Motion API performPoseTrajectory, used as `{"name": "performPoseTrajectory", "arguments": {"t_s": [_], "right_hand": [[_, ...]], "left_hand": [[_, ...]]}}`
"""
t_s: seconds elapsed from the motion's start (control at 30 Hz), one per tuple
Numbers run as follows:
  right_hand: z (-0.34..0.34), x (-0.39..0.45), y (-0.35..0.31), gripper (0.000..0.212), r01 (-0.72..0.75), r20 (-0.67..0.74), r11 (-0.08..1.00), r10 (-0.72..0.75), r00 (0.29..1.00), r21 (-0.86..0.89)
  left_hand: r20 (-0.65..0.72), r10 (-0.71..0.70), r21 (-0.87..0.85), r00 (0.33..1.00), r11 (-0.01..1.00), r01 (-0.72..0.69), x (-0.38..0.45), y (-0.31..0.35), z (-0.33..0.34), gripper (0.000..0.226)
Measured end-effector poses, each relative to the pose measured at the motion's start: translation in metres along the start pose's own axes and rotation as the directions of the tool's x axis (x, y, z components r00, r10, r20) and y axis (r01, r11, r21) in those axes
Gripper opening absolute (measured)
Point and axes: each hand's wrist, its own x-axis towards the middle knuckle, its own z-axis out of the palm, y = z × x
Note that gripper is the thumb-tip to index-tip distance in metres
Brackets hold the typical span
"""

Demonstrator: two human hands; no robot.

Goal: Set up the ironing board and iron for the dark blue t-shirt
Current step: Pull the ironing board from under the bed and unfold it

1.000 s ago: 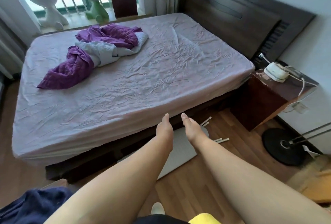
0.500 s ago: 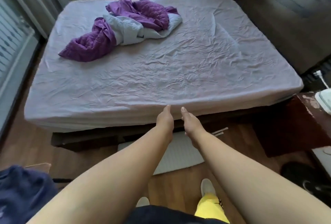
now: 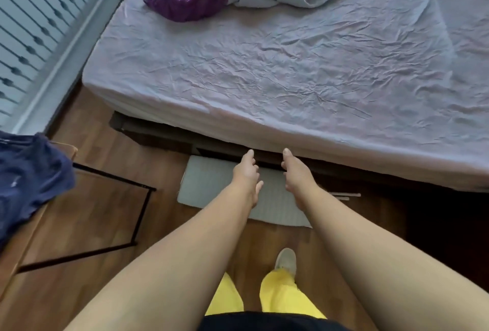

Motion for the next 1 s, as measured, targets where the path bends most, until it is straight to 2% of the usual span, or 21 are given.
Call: {"name": "performPoseTrajectory", "arguments": {"t_s": [0.23,0.5,0.63,1.0], "right_hand": [[0.027,0.036,0.040,0.063,-0.082,0.003,0.995,0.082,0.997,0.049],[0.078,0.135,0.119,0.060,-0.132,0.041,0.990,0.130,0.991,0.046],[0.101,0.190,0.153,0.059,-0.140,0.069,0.990,0.138,0.988,0.020],[0.142,0.320,0.250,0.063,-0.172,0.095,0.985,0.169,0.981,0.030]], "left_hand": [[0.007,-0.036,-0.011,0.999,0.999,0.036,0.061,-0.019,-0.034,0.061],[0.004,-0.051,0.028,0.999,0.998,0.050,0.178,-0.060,-0.082,0.061],[-0.042,-0.058,0.021,0.997,0.998,0.058,0.246,-0.080,-0.102,0.060],[-0.075,-0.078,0.101,0.994,0.991,0.085,0.402,-0.137,-0.132,0.057]]}}
